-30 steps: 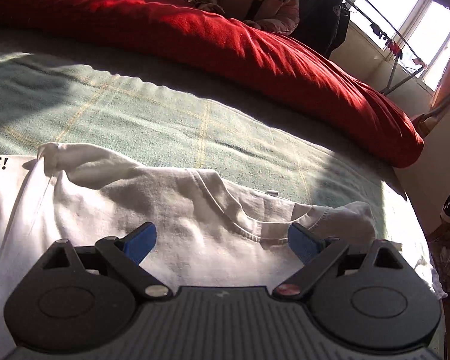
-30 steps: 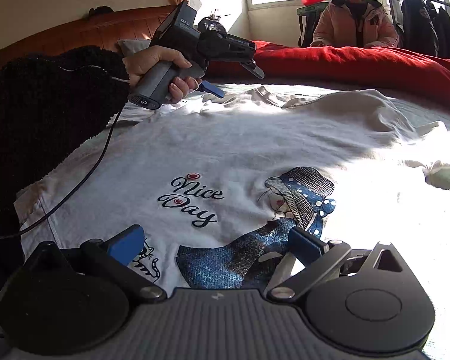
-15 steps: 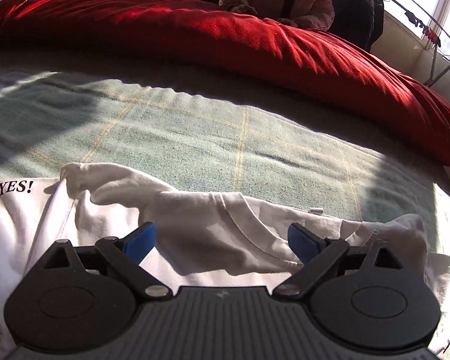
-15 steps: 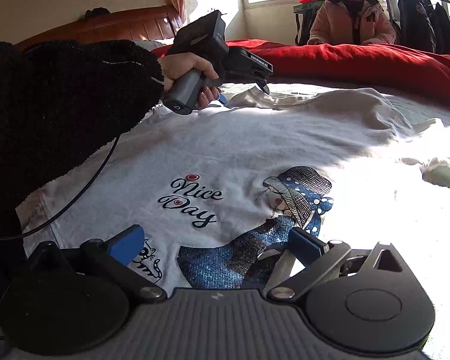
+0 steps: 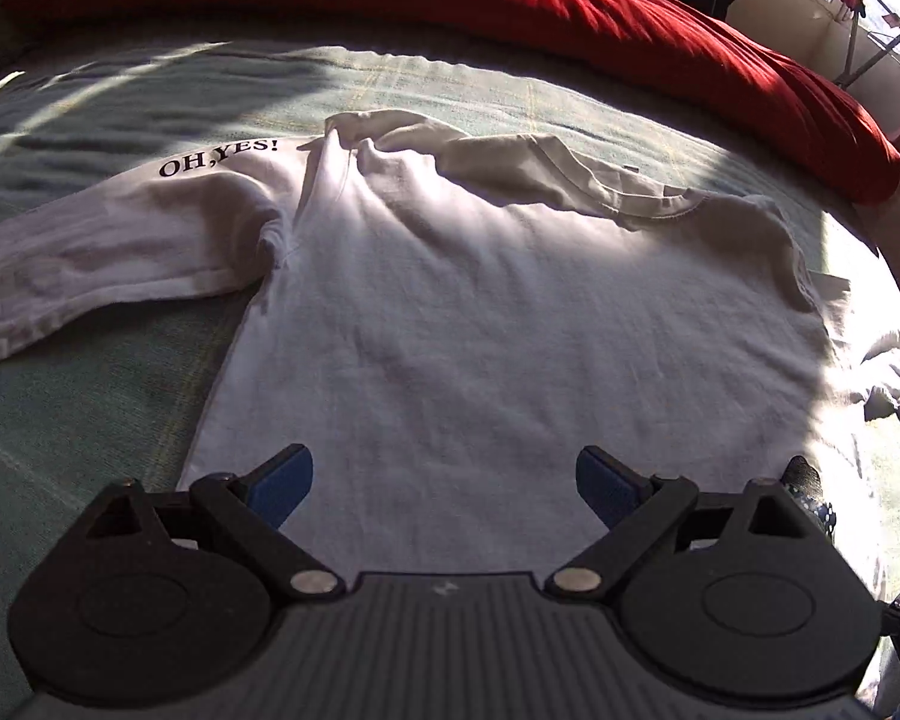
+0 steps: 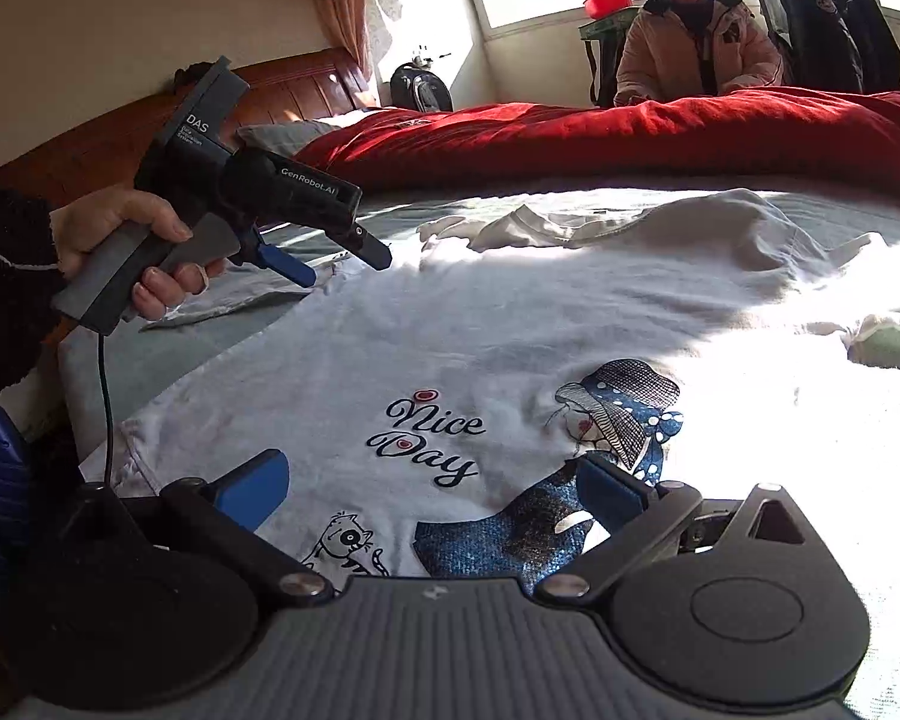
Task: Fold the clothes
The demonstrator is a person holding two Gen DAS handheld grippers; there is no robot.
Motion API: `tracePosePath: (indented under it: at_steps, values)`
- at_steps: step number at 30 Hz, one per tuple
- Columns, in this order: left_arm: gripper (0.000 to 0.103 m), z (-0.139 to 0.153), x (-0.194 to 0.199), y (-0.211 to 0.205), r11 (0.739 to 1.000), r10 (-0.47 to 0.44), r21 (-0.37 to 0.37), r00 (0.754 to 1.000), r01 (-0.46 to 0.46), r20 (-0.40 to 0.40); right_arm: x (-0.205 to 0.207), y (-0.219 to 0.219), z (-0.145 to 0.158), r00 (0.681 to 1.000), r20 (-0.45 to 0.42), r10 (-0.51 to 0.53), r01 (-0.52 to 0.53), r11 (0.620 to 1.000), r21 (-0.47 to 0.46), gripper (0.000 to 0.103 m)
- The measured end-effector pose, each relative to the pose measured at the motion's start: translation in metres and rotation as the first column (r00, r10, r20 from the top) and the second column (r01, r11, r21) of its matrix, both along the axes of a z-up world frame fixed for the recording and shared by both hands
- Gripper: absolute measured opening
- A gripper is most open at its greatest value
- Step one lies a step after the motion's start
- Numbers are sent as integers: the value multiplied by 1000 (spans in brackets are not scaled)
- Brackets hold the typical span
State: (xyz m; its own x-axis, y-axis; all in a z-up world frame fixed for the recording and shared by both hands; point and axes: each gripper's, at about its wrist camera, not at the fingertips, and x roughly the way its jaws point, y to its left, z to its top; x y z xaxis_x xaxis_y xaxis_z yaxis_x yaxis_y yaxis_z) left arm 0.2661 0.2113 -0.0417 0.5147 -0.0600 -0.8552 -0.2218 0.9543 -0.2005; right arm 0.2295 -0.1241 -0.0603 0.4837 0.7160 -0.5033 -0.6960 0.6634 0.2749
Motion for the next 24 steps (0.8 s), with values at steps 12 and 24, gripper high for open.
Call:
tracePosePath:
  at_steps: [12, 24]
  values:
    - [97, -14, -164, 31, 991, 16, -133, 996, -4, 87, -50, -3, -18, 994, -48, -95, 94, 995, -12, 103]
    - [97, -16, -173, -15, 986, -150, 104, 974, 134, 170, -82, 13, -32, 983, 41, -180, 184, 967, -174, 103]
